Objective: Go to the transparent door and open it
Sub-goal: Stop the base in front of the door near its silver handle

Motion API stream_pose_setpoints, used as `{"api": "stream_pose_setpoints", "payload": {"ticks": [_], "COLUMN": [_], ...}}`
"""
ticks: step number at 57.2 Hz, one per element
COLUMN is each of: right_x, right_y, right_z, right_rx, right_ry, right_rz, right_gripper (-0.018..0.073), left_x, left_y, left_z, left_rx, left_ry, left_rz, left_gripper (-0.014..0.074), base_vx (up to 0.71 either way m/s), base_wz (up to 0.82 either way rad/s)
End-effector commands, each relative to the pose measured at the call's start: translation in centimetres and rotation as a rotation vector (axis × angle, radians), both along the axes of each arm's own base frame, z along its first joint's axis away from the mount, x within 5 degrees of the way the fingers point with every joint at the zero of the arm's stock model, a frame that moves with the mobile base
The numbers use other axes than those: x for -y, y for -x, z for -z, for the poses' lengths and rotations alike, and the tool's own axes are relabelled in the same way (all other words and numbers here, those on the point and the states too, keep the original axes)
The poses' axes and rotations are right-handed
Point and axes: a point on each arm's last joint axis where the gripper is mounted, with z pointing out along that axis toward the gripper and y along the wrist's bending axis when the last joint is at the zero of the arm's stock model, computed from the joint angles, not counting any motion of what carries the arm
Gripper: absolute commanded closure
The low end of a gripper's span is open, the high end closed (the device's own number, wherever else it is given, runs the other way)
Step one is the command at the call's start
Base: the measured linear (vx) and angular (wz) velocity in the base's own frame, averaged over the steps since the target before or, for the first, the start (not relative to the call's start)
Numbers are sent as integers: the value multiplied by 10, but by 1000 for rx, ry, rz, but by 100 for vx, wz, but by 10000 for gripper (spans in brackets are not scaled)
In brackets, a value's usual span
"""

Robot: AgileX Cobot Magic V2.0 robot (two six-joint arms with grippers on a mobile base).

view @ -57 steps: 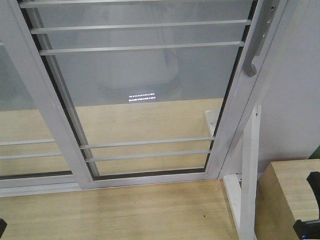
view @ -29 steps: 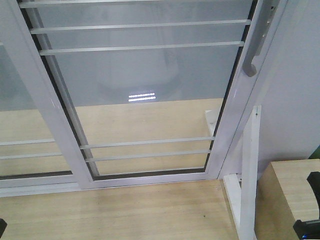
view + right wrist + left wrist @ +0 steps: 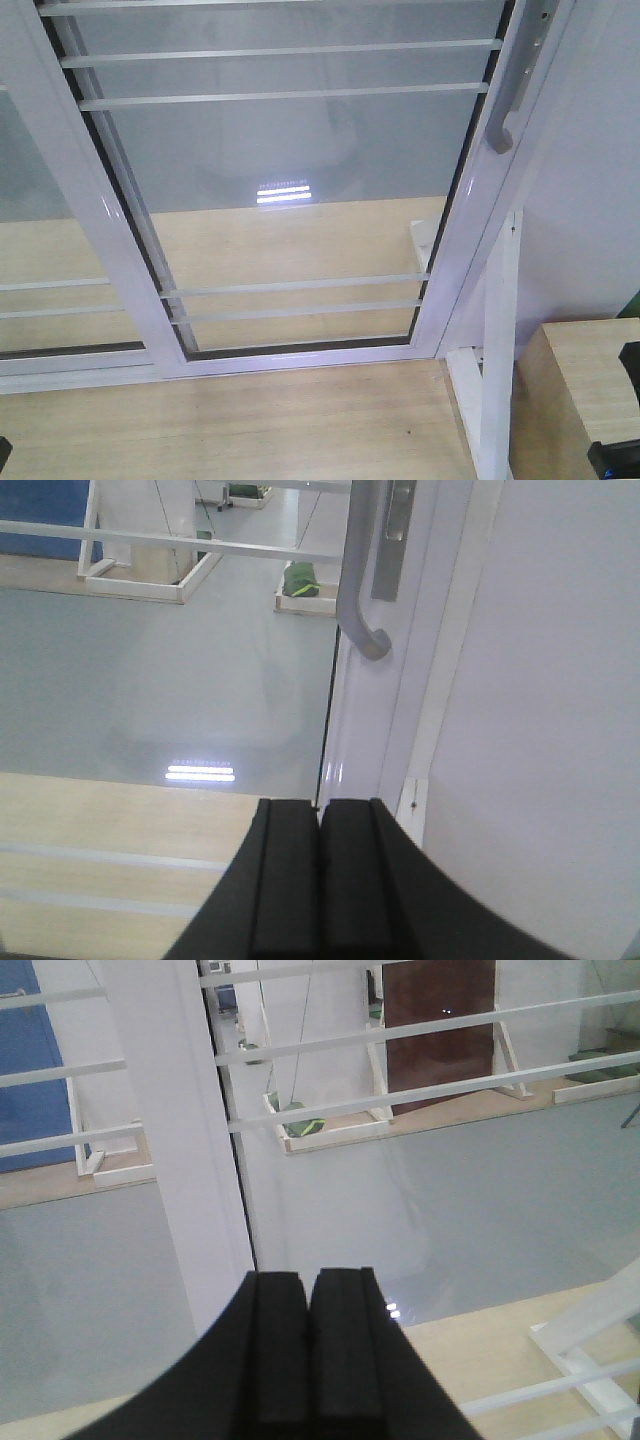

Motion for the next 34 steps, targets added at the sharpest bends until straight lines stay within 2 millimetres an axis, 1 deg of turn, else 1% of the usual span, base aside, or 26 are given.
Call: {"api": "stream_pose_setpoints", "payload": {"ticks": [1, 13, 22, 27, 34], "right_x": [-1, -2, -3, -4, -5], "right_y": [-3, -3, -3, -2, -1], "right_z": [-11, -13, -21, -29, -35], "right_rx": [121, 149, 229, 325, 378], "right_ry": [45, 35, 25, 3, -39], "right_rz": [-20, -22, -34, -46, -52], "right_gripper": [564, 564, 564, 564, 564], "left_x": [-2, -3, -5, -6, -8], "left_y": [-1, -1, 0, 1, 1], "left_z": [-4, -6, -15, -19, -22], "left_rx": [81, 109, 199, 250, 267], "left_ry": [7, 11, 19, 24, 92], "left_rz": [-26, -33, -57, -71, -77], "left_gripper": [599, 599, 599, 599, 599], "base_vx": [0, 0, 0, 0, 0], "base_wz": [0, 0, 0, 0, 0]}}
